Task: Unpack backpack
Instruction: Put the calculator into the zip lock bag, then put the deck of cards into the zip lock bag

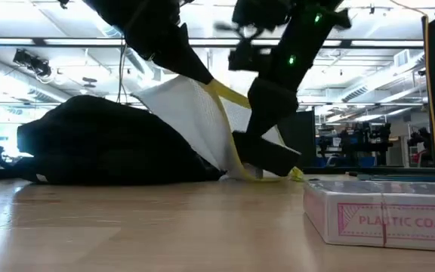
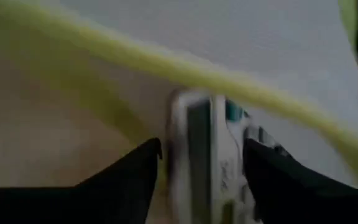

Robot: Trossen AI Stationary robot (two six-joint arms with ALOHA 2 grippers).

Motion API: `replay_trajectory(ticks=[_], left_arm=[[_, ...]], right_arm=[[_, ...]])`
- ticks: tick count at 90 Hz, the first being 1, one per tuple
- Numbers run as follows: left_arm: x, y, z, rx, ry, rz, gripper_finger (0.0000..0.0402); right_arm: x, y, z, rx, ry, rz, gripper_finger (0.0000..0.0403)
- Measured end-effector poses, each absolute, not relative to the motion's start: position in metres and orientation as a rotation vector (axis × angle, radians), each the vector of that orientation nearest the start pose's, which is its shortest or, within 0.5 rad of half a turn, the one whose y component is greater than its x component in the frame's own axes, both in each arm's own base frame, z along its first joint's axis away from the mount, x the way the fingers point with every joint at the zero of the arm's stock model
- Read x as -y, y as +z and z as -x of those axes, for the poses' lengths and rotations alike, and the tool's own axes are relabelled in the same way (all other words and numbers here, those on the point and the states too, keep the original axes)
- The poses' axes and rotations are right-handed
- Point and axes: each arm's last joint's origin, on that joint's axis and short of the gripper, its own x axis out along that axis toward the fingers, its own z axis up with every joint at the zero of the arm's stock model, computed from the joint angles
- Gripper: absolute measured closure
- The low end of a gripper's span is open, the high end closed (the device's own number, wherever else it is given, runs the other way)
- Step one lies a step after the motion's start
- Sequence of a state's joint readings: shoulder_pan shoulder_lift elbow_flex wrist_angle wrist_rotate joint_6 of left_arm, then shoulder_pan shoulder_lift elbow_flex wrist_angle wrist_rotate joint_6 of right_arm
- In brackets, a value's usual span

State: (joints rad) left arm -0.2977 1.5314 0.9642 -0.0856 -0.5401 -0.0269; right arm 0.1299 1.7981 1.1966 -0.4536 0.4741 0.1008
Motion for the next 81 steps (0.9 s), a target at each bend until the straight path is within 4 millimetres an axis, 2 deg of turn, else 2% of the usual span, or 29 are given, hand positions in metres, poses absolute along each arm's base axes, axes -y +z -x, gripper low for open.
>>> replay_trajectory(ticks=[21,45,53,64,72,81], left_arm=[[0.08,0.229,-0.312,-0.602,0.242,-0.242,0.0402],[0.08,0.229,-0.312,-0.603,0.243,-0.242,0.0402],[0.08,0.229,-0.312,-0.603,0.244,-0.242,0.0402],[0.08,0.229,-0.312,-0.603,0.247,-0.243,0.0402],[0.08,0.229,-0.312,-0.603,0.247,-0.243,0.0402],[0.08,0.229,-0.312,-0.603,0.247,-0.242,0.0402]], right_arm=[[-0.069,0.2,-0.359,-0.97,-0.265,0.281,0.0169],[-0.116,0.213,-0.35,-0.965,-0.174,0.278,0.0179],[-0.136,0.214,-0.342,-1.002,-0.056,0.197,0.0184],[-0.172,0.215,-0.331,-1.036,0.166,-0.018,0.0181],[-0.198,0.218,-0.322,-1.01,0.213,-0.117,0.0167],[-0.222,0.223,-0.314,-0.923,0.228,-0.144,0.0151]])
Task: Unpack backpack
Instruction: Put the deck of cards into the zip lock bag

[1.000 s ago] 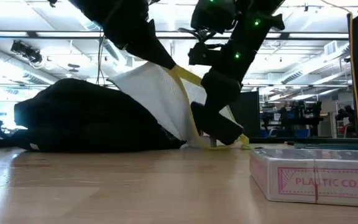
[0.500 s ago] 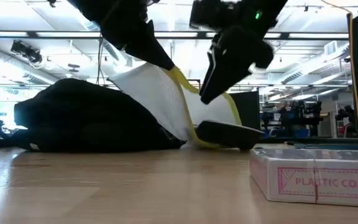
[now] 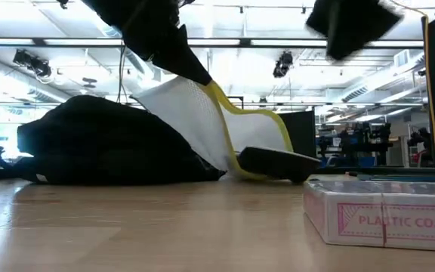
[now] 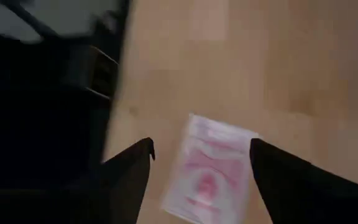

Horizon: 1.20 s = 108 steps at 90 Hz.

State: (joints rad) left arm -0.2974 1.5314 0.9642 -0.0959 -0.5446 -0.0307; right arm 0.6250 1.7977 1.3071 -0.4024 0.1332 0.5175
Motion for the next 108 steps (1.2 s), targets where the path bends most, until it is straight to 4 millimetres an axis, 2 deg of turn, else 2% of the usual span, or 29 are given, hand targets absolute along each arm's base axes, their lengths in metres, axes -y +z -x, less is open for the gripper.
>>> replay_trajectory(ticks=[9,17,28,51,59,67,77,108], left_arm=[[0.08,0.229,-0.312,-0.602,0.249,-0.235,0.0402],[0.08,0.229,-0.312,-0.602,0.249,-0.235,0.0402],[0.08,0.229,-0.312,-0.602,0.249,-0.235,0.0402],[0.08,0.229,-0.312,-0.602,0.249,-0.237,0.0402],[0.08,0.229,-0.312,-0.602,0.249,-0.238,0.0402],[0.08,0.229,-0.312,-0.602,0.249,-0.239,0.0402],[0.08,0.229,-0.312,-0.603,0.249,-0.239,0.0402],[0.08,0.229,-0.311,-0.607,0.247,-0.246,0.0402]], right_arm=[[-0.241,0.23,-0.308,-0.794,0.217,-0.127,0.0138],[-0.248,0.231,-0.302,-0.742,0.168,-0.083,0.013],[-0.245,0.224,-0.298,-0.768,0.086,-0.09,0.0114],[-0.238,0.216,-0.3,-0.805,0.082,-0.11,0.0049],[-0.24,0.205,-0.304,-0.825,0.077,-0.103,0.0027],[-0.244,0.181,-0.308,-0.907,0.093,-0.103,0.0009],[-0.243,0.159,-0.314,-1.0,0.111,-0.099,0.0007],[-0.227,0.152,-0.314,-1.087,-0.008,-0.113,0.0007]])
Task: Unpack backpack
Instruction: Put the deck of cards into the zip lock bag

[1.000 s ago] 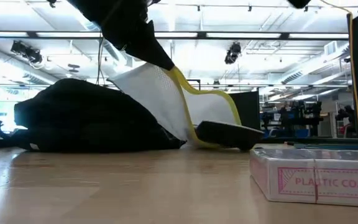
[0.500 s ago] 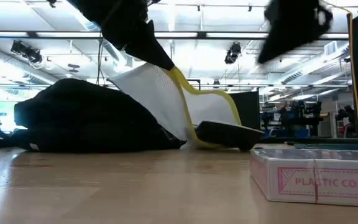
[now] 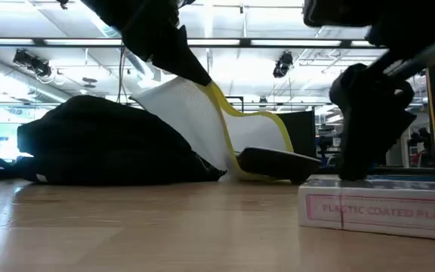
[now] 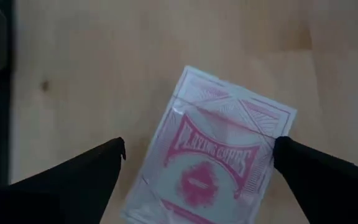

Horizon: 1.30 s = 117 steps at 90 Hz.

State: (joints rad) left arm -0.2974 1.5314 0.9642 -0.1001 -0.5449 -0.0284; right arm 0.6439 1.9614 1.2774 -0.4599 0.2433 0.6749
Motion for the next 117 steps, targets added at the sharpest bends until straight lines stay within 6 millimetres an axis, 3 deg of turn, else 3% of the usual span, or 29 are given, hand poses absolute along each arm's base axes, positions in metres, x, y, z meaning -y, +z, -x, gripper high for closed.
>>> replay_trajectory(ticks=[27,71,96,117], left_arm=[[0.08,0.229,-0.311,-0.607,0.246,-0.248,0.0402],[0.08,0.229,-0.312,-0.606,0.246,-0.247,0.0402],[0.08,0.229,-0.312,-0.604,0.247,-0.246,0.0402],[0.08,0.229,-0.312,-0.604,0.246,-0.246,0.0402]], right_arm=[[-0.215,0.154,-0.316,-1.107,-0.11,-0.152,0.0005],[-0.205,0.156,-0.319,-1.205,-0.071,-0.245,0.0015],[-0.189,0.174,-0.322,-1.32,-0.123,-0.306,0.0032],[-0.196,0.173,-0.323,-1.274,-0.111,-0.297,0.0034]])
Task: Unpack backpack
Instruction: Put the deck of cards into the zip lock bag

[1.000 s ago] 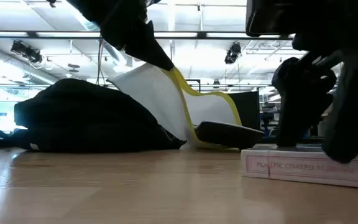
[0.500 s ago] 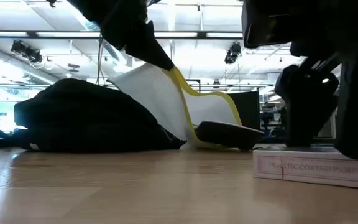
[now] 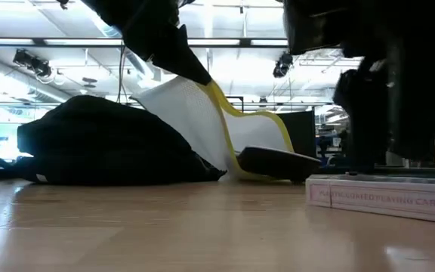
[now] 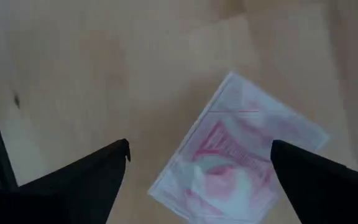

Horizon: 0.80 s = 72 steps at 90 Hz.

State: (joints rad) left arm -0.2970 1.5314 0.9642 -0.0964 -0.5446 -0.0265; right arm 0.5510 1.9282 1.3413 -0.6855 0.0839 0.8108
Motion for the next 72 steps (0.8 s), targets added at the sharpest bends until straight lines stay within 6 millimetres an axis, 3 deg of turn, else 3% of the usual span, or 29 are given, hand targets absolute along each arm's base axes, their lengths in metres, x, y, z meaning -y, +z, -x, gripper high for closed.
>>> replay_trajectory(ticks=[22,43,72], left_arm=[[0.08,0.229,-0.312,-0.604,0.246,-0.246,0.0402],[0.08,0.23,-0.312,-0.602,0.247,-0.244,0.0402],[0.08,0.229,-0.312,-0.602,0.247,-0.243,0.0402]], right_arm=[[-0.19,0.172,-0.321,-1.295,-0.166,-0.278,0.0036],[-0.173,0.17,-0.317,-1.433,-0.276,-0.36,0.0063],[-0.181,0.172,-0.33,-1.326,-0.155,-0.424,0.008]])
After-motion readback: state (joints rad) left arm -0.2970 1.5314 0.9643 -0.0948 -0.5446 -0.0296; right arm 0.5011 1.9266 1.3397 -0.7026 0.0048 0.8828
